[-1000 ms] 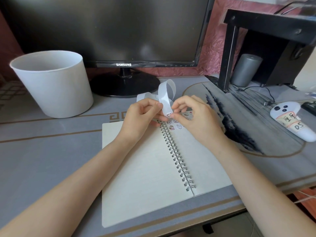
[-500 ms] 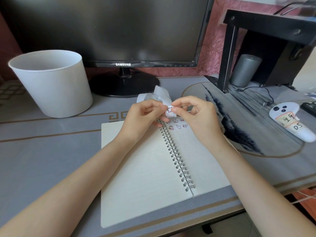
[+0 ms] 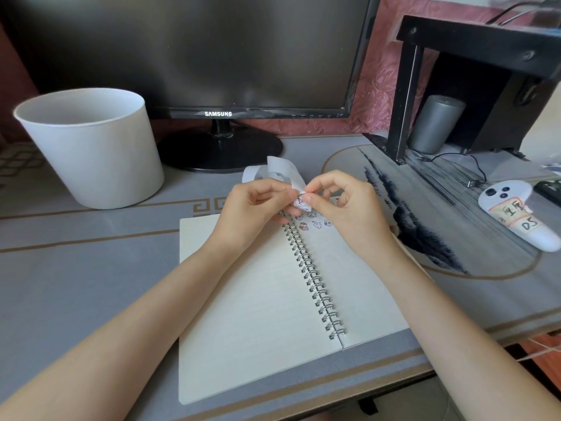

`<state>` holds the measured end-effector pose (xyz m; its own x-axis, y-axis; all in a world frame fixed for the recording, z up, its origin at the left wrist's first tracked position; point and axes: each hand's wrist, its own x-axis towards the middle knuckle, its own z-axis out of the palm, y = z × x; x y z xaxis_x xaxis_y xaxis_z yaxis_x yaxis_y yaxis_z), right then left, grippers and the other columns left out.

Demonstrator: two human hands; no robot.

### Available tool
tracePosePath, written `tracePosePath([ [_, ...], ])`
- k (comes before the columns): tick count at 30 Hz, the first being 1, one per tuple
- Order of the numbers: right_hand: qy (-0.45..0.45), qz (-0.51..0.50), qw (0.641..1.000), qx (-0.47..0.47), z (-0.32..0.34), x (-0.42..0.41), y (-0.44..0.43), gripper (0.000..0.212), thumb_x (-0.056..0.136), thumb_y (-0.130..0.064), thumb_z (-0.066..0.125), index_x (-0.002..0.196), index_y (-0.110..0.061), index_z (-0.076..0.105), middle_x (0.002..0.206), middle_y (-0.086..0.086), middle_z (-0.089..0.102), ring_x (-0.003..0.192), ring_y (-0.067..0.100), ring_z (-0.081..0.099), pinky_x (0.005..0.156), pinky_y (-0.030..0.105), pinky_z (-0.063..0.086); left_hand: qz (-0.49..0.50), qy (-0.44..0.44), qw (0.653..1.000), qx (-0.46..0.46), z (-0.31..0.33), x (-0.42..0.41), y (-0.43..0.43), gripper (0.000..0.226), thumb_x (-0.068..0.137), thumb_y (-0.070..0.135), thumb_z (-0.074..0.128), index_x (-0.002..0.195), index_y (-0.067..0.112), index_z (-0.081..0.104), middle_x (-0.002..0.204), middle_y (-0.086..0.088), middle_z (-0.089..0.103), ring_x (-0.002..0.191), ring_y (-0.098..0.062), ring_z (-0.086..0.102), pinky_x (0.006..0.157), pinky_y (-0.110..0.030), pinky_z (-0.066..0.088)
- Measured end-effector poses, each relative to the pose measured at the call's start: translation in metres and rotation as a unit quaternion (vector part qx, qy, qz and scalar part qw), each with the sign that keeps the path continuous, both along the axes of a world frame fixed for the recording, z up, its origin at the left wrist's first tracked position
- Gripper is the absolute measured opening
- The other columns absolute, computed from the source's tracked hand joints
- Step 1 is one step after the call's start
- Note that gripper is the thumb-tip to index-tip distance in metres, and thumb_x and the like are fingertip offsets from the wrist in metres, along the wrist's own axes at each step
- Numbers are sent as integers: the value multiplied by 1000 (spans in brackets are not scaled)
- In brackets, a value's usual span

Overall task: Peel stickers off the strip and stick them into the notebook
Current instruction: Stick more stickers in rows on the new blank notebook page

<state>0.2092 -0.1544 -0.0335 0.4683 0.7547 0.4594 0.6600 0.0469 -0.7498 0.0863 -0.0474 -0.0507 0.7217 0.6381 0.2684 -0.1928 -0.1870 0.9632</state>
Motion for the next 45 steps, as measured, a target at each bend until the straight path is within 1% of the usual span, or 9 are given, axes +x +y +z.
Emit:
tracePosePath([
  [4,-57,-3,998,-8,-3,3,1,3,83,-17,68,85,-17,66,72,-24,57,59,0,52,60,14,34,0,-1,1000,-18,1,0,0,11,90,10,60,84,8,69,74,0,73,75,-16,72,67,-24,57],
  [9,-131,24,991,9,-6,6,1,2,83,-23,65,83,-23,63,94,-14,55,90,13,54,78,43,48,8,0,1000,-30,2,-1,0,13,92,9,58,84,5,67,72,0,72,74,-16,72,65,-24,57],
  [14,-42,56,997,24,0,6,-6,8,84,-9,67,82,-16,64,88,-12,58,80,1,52,70,11,38,27,-4,999,-46,2,-1,1,14,92,9,58,87,-3,64,71,-3,66,72,-17,72,68,-28,57],
  [18,89,-7,996,7,7,24,-13,12,82,-11,70,80,-21,64,78,-10,65,70,2,56,68,15,43,29,9,999,-40,1,1,0,13,92,9,58,82,2,64,69,-2,67,72,-16,71,66,-25,57],
  [21,171,-74,981,-53,7,45,-24,4,83,-13,68,86,-11,67,68,-2,62,51,-3,52,50,8,38,30,13,999,-38,-1,1,1,15,92,9,58,79,5,64,63,6,66,72,-16,71,68,-26,56],
  [27,174,-185,959,-129,-2,72,-35,5,80,-11,69,75,-13,69,66,5,63,54,14,48,45,21,33,36,19,998,-39,-2,2,2,13,92,9,58,82,3,64,78,-14,68,72,-15,71,71,-28,57],
  [31,180,-166,956,-164,-6,72,-36,3,83,-9,68,83,-6,68,64,1,63,52,10,47,40,10,32,36,21,998,-38,-3,2,2,13,92,10,59,82,3,64,83,-19,69,74,-17,71,71,-28,57],
  [35,173,-163,956,-174,-5,70,-35,3,83,-11,68,79,-10,68,68,1,65,54,9,48,50,18,33,38,24,998,-37,-3,3,3,13,92,10,58,84,1,64,86,-23,69,74,-16,71,72,-28,57],
  [45,143,-161,959,-183,-5,66,-34,3,83,-9,68,80,-8,67,60,-2,58,37,-1,43,37,7,30,34,24,999,-33,-3,2,2,16,92,10,58,88,-4,64,82,-19,69,75,-17,71,70,-25,57],
])
